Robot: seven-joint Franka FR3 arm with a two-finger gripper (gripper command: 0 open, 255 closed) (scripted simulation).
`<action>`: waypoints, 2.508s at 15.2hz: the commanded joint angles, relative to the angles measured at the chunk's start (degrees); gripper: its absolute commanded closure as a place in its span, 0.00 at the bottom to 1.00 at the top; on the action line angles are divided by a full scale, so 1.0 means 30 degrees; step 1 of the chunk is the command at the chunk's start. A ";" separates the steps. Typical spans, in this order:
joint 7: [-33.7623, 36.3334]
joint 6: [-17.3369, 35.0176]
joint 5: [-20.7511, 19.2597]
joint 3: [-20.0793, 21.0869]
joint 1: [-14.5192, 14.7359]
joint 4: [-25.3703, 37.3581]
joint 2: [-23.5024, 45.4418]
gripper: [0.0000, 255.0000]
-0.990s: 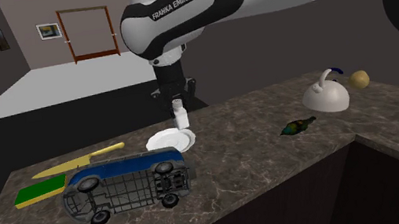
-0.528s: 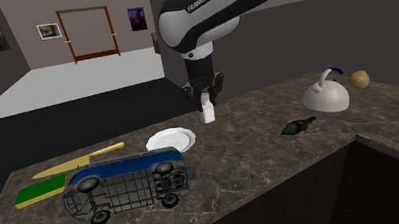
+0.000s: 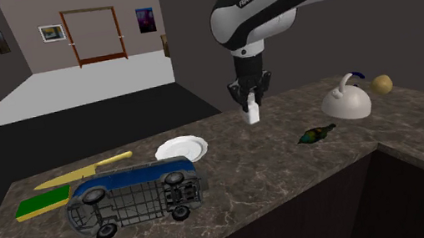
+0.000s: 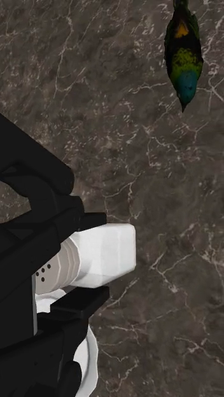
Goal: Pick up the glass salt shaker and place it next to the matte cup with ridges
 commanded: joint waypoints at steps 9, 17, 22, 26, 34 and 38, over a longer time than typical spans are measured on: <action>-0.4760 0.0676 0.0771 -0.2153 -0.2365 -0.1063 -0.0883 1.00; -0.8412 0.0807 0.1231 -0.3830 -0.4162 -0.0200 -0.0152 1.00; -1.0634 0.0658 0.1597 -0.4770 -0.5301 0.1094 0.0874 1.00; -1.2361 0.0372 0.1962 -0.5423 -0.6247 0.2578 0.2006 1.00; -1.5585 -0.0825 0.2878 -0.6420 -0.8283 0.6987 0.5165 1.00; -1.7016 -0.1896 0.3390 -0.6728 -0.9423 1.0198 0.7315 1.00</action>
